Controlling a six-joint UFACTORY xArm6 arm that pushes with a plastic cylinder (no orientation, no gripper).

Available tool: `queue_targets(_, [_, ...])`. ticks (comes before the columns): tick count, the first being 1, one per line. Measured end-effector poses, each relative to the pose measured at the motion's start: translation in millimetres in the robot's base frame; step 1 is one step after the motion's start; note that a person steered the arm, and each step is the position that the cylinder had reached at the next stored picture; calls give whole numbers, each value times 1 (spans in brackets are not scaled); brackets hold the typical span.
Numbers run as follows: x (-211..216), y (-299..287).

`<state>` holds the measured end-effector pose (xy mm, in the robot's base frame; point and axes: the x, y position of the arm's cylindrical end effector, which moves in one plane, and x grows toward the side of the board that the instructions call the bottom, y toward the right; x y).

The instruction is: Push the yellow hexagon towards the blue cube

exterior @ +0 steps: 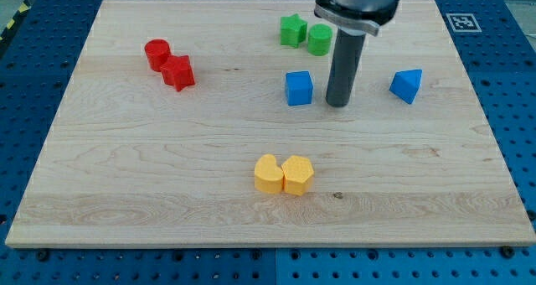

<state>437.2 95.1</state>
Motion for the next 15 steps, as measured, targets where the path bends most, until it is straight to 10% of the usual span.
queue_targets(4, [53, -176])
queue_targets(7, [181, -160])
queue_targets(15, [95, -29])
